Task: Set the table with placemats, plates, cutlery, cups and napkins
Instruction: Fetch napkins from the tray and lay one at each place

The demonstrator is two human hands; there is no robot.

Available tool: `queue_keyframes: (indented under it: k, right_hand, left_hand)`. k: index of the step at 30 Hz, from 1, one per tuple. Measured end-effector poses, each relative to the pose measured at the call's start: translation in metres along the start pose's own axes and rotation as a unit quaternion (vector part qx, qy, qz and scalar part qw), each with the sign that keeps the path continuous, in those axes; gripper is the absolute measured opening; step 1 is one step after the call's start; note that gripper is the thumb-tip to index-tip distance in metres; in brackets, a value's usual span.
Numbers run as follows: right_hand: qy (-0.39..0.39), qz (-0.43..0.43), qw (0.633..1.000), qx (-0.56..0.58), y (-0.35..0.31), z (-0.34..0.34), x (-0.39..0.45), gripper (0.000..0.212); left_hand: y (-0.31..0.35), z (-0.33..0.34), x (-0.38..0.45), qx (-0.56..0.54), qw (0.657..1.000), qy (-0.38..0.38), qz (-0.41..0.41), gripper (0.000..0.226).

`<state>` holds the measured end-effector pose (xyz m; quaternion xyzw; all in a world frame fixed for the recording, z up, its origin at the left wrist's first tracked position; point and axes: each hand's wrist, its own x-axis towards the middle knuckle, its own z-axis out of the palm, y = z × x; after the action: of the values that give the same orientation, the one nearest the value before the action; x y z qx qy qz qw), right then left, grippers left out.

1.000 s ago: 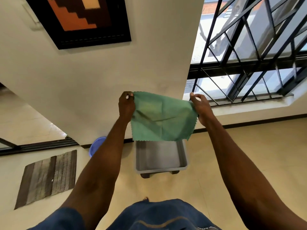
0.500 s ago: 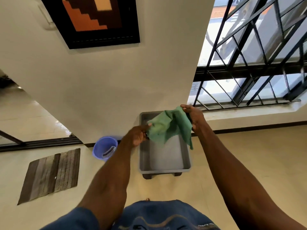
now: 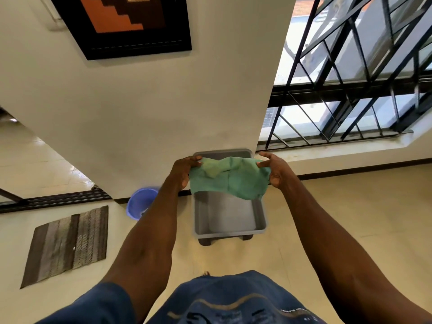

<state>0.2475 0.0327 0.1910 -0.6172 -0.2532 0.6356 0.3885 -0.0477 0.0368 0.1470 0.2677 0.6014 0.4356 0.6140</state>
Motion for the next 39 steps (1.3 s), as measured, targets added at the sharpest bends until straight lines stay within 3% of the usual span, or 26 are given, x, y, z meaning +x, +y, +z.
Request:
queue_keyframes:
  k: [7, 15, 19, 21, 23, 26, 30, 33, 35, 39]
  right_hand:
    - [-0.033, -0.035, 0.999, -0.017, -0.001, -0.014, 0.006, 0.069]
    - [0.029, -0.001, 0.999, -0.037, 0.006, -0.015, 0.005, 0.037]
    - [-0.011, 0.006, 0.999, -0.052, -0.003, -0.009, 0.002, 0.049]
    - [-0.011, -0.054, 0.997, -0.045, -0.017, -0.006, 0.004, 0.060]
    - [0.007, -0.134, 0.991, -0.018, -0.034, -0.004, 0.004, 0.073]
    - [0.017, -0.229, 0.973, 0.028, -0.055, -0.001, 0.002, 0.063]
    - [-0.006, -0.227, 0.970, 0.088, -0.068, 0.005, -0.004, 0.049]
    - [0.004, -0.166, 0.981, 0.104, -0.063, 0.003, 0.002, 0.055]
    - [0.007, -0.085, 0.995, 0.059, -0.058, 0.002, 0.008, 0.047]
    - [-0.019, 0.066, 0.997, -0.029, -0.045, -0.005, 0.012, 0.036]
  left_hand:
    - [0.004, -0.011, -0.004, -0.036, 0.999, 0.017, -0.012, 0.026]
    - [0.010, -0.016, -0.006, -0.006, 1.000, 0.002, -0.028, 0.035]
    - [0.023, -0.015, -0.011, 0.027, 0.998, -0.038, -0.045, 0.050]
    - [0.037, -0.013, -0.010, 0.003, 0.998, -0.055, -0.003, 0.069]
    - [0.057, -0.007, -0.013, -0.023, 0.997, -0.026, 0.070, 0.075]
    - [0.087, 0.002, -0.019, -0.035, 0.981, 0.006, 0.190, 0.072]
    - [0.101, 0.013, -0.027, -0.052, 0.969, 0.027, 0.239, 0.068]
    - [0.097, 0.015, -0.029, -0.055, 0.983, 0.053, 0.166, 0.046]
    - [0.092, 0.010, -0.027, -0.025, 0.995, 0.059, 0.074, 0.029]
    - [0.083, -0.005, -0.023, 0.000, 0.997, 0.010, -0.082, 0.013]
